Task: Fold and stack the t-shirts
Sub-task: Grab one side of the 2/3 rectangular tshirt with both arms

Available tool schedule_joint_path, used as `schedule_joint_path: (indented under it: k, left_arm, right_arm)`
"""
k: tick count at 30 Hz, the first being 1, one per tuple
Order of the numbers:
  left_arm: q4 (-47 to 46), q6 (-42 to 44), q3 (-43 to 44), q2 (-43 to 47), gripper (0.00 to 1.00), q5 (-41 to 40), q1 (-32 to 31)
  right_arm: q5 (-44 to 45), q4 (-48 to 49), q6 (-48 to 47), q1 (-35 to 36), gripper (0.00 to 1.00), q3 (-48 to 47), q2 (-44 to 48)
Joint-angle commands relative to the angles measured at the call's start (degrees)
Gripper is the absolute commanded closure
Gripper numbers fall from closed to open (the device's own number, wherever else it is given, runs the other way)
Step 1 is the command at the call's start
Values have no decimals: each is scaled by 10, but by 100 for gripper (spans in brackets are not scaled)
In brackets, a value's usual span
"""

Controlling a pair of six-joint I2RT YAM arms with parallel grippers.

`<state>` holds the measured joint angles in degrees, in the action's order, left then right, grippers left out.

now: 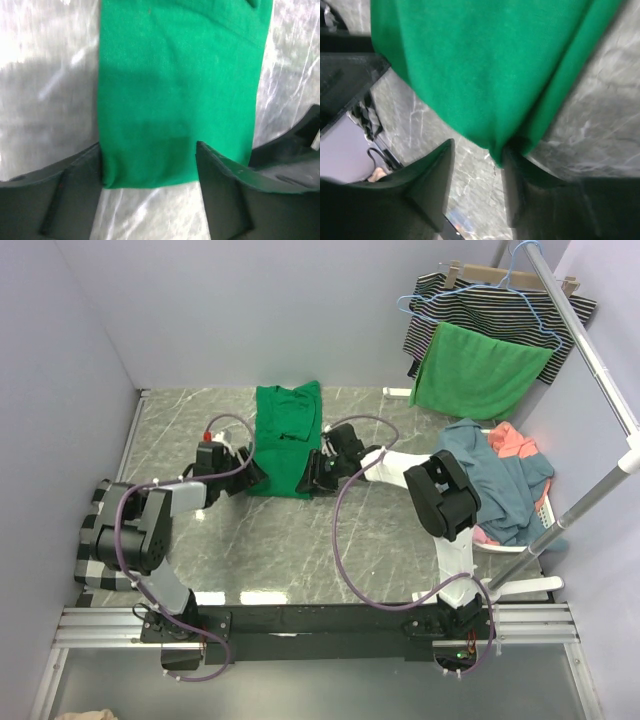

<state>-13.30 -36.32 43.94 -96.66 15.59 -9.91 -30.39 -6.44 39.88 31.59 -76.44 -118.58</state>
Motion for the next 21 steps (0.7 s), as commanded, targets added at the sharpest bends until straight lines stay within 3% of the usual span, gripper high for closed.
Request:
schedule_joint_path:
  k: [1, 5, 6, 8, 15, 21]
  left_arm:
    - [44, -16, -63, 16, 34, 20, -18]
    - [49, -22, -86, 29, 51, 1, -42]
    - [48, -24, -95, 31, 56, 1, -51]
    - [51, -31, -101, 37, 59, -1, -62]
    - [122, -52, -134, 101, 70, -31, -106]
    - [223, -58, -165, 187, 74, -34, -114]
  right_arm:
    - [13, 15, 20, 5, 57, 20, -13]
    - [33, 20, 12, 5, 82, 52, 2]
    - [36, 21, 9, 6, 93, 58, 11]
    - [39, 21, 1, 5, 100, 77, 19]
    - [81, -2, -28, 22, 100, 165, 106]
    - [129, -52, -48, 49, 100, 234, 172]
